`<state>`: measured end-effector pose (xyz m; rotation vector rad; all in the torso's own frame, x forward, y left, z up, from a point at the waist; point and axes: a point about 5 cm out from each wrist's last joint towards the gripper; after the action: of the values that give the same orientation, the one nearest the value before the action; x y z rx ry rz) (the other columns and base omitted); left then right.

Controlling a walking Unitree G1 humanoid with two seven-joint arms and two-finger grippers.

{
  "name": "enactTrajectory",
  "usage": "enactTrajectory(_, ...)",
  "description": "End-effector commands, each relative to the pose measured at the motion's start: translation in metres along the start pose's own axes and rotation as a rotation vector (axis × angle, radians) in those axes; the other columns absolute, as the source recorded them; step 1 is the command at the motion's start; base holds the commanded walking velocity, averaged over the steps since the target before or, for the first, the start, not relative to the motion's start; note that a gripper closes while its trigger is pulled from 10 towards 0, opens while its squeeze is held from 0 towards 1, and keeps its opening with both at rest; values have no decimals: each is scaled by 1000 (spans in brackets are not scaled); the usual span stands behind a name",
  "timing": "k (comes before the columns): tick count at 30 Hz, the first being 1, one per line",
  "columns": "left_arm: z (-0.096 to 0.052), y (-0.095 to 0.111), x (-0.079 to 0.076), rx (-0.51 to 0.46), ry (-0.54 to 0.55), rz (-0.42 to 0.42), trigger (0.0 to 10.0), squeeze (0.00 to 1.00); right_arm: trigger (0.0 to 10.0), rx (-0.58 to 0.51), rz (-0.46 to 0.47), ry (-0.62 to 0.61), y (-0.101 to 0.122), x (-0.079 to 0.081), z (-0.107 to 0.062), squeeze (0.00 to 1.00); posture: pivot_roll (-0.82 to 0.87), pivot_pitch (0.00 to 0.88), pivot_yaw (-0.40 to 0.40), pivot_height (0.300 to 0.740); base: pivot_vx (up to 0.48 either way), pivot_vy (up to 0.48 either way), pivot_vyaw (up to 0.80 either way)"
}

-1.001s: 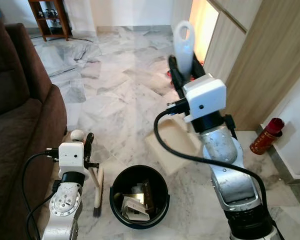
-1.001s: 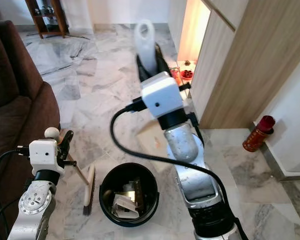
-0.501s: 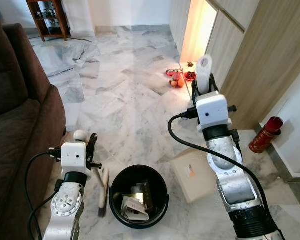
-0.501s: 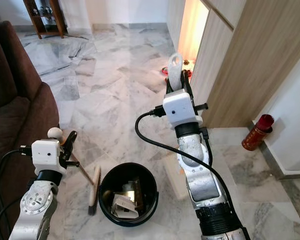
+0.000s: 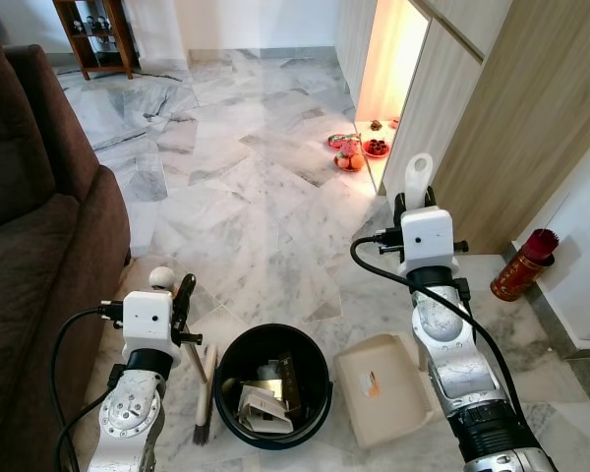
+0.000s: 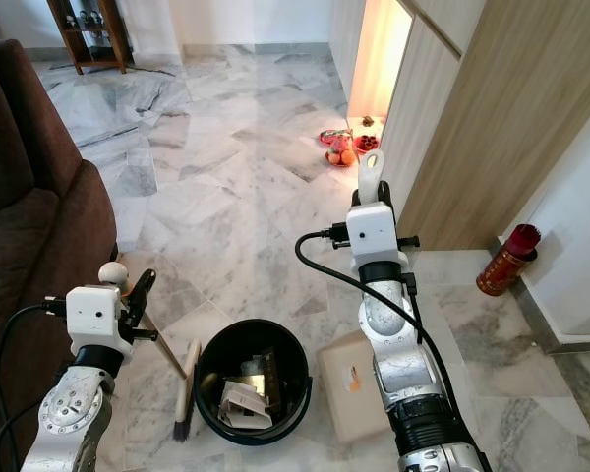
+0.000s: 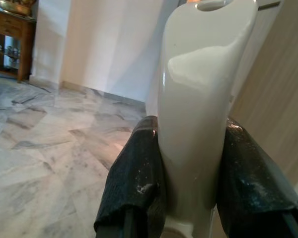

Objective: Sweep floor

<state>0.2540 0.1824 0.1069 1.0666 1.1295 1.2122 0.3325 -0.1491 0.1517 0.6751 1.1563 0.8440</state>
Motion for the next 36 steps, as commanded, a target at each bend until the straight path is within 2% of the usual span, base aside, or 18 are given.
enactTrajectory(1, 1, 14, -3, -60, -14, -10, 10000, 0, 10000, -49, -4, -41, 7, -7, 7, 0, 83, 110, -35, 740, 0, 0, 0)
enactTrajectory(6, 0, 11, -3, -52, -7, -14, 10000, 0, 10000, -27, 35, -39, -1, -4, 7, 0, 69, 98, -36, 740, 0, 0, 0)
enactTrajectory(13, 2, 10, -4, -51, -2, -18, 10000, 0, 10000, -33, 65, -41, -1, -4, 6, 0, 58, 84, -36, 740, 0, 0, 0)
enactTrajectory(36, 0, 8, -7, -53, -8, -29, 10000, 0, 10000, -54, 79, -12, -4, 4, 2, 0, 57, 35, -27, 740, -22, 0, 0)
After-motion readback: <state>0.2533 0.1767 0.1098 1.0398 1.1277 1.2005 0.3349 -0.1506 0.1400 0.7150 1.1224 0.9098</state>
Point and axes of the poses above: a point about 5 cm out from each wrist's last joint towards the gripper, its own z axis pointing out of the wrist towards the gripper, its own y axis along the axis of the wrist's last joint, x = y × z, and after that the axes turned 11 degrees about -z, right-handed
